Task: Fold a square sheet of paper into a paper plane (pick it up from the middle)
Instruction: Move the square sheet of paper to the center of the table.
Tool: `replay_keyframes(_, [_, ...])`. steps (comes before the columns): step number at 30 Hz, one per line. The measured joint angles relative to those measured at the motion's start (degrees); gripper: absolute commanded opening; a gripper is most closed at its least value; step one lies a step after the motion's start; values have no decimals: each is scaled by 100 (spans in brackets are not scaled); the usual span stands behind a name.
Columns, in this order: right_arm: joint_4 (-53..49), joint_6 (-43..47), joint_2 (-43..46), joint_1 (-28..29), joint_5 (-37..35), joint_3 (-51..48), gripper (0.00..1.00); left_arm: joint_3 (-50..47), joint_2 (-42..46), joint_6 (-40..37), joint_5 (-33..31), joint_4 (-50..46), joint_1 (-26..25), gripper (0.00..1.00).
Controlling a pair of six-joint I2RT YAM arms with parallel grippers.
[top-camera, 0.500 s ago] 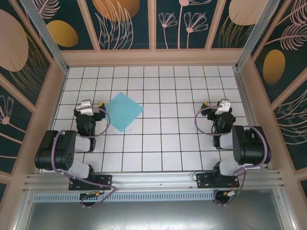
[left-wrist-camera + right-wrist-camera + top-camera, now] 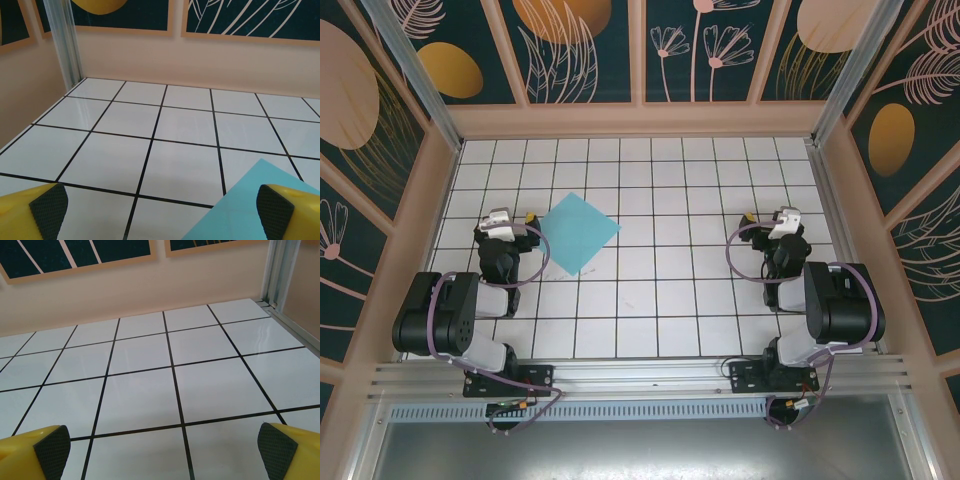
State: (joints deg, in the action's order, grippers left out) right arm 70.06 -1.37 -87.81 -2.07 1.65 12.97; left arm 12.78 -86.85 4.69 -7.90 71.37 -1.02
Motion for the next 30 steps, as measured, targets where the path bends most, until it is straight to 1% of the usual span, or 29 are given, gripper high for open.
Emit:
replay_keyframes(9, [0,0,0,0,2,0,99,0,0,0,0,2,0,99])
replay_keyframes(12, [-2,0,0,0,2,0,96,0,4,0,-7,-2,0,98])
replay_keyframes(14, [-210,15,76,0,11,37,96,20,118,2,-24,-184,0,98])
replay_keyframes(16, [-793,44,376,2,15,201,99,109,387,11,-98,-535,0,99])
replay_keyframes(20, [-1912,-39,1196,70,-70,831,99,413,1032,144,-374,-1217,0,99])
replay_keyframes(23, [-2811,-343,1585,348,-461,1515,99,750,1510,446,-647,-1969,0,98])
replay_keyframes(27, [-4627,-992,1316,820,-920,3025,99,1648,1915,1255,-1095,-3600,2,99])
replay_keyframes(30, [-5630,-1405,876,1261,-1132,3930,99,2433,1945,1725,-1067,-4767,7,98])
